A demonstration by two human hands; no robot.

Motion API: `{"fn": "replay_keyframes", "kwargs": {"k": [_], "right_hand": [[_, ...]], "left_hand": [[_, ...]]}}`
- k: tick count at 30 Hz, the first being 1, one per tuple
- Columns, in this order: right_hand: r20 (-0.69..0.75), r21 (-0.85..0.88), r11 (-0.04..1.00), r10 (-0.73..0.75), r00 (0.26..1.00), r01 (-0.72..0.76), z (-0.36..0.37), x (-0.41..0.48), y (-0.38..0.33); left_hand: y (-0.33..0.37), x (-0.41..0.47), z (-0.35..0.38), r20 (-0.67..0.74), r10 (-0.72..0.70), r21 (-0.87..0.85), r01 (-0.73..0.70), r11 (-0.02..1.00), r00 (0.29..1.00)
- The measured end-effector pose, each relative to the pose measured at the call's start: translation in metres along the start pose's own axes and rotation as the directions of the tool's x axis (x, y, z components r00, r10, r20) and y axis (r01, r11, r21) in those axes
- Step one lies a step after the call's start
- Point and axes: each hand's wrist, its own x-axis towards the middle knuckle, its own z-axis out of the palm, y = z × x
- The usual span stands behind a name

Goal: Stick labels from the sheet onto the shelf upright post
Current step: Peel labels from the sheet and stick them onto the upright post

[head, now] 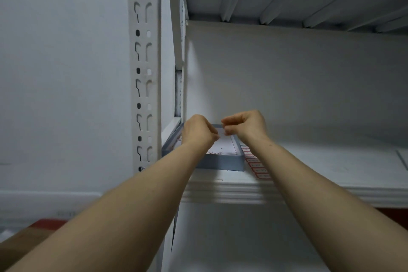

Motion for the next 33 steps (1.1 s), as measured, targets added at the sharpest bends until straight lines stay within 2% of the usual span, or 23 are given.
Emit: {"fn": "replay_keyframes", "kwargs": {"k": [3,7,9,11,13,15,16,19,21,24,26,33], "right_hand": [[-0.048,-0.008,1.000,-0.002,0.999,0.002,-0.001,-0.008,-0.004],[-0.112,0.040,0.997,-0.062,0.992,0.067,0.004,-0.023,-0.011],[-0.135,0.147,0.983,-0.091,0.987,0.111,0.010,-0.038,-0.014],[-0.114,0.268,0.957,-0.081,0.990,0.110,0.021,-0.057,-0.018],[-0.058,0.305,0.948,-0.073,0.996,0.088,0.038,-0.077,-0.018],[0.019,0.275,0.960,-0.063,0.998,0.055,0.058,-0.092,-0.016],[0.063,0.259,0.965,-0.058,0.996,0.040,0.067,-0.099,-0.018],[0.206,0.251,0.968,-0.058,0.977,0.004,0.090,-0.114,-0.021],[0.267,0.271,0.962,-0.075,0.961,0.000,0.101,-0.118,-0.025],[0.312,0.297,0.954,-0.123,0.942,0.026,0.113,-0.115,-0.028],[0.317,0.347,0.938,-0.125,0.940,0.008,0.119,-0.111,-0.030],[0.247,0.379,0.925,-0.082,0.966,-0.018,0.129,-0.103,-0.029]], "left_hand": [[0.000,-0.004,-0.003,-0.026,0.019,0.095,-0.016,0.995,0.999],[-0.002,-0.022,-0.007,-0.030,0.156,0.021,-0.156,0.988,0.987],[-0.007,-0.044,-0.014,-0.128,0.300,0.007,-0.301,0.954,0.945],[-0.022,-0.069,-0.021,-0.297,0.408,-0.005,-0.429,0.903,0.863],[-0.047,-0.090,-0.029,-0.484,0.370,-0.060,-0.452,0.890,0.793],[-0.074,-0.101,-0.037,-0.599,0.179,-0.183,-0.351,0.918,0.780],[-0.085,-0.103,-0.041,-0.610,0.050,-0.273,-0.269,0.924,0.791],[-0.113,-0.100,-0.057,-0.493,-0.302,-0.527,-0.004,0.850,0.816],[-0.129,-0.093,-0.063,-0.338,-0.382,-0.607,0.111,0.787,0.860],[-0.141,-0.083,-0.067,-0.112,-0.314,-0.644,0.172,0.745,0.943],[-0.142,-0.077,-0.068,-0.031,-0.227,-0.660,0.151,0.736,0.973],[-0.140,-0.072,-0.061,0.000,-0.034,-0.651,0.026,0.758,0.999]]}}
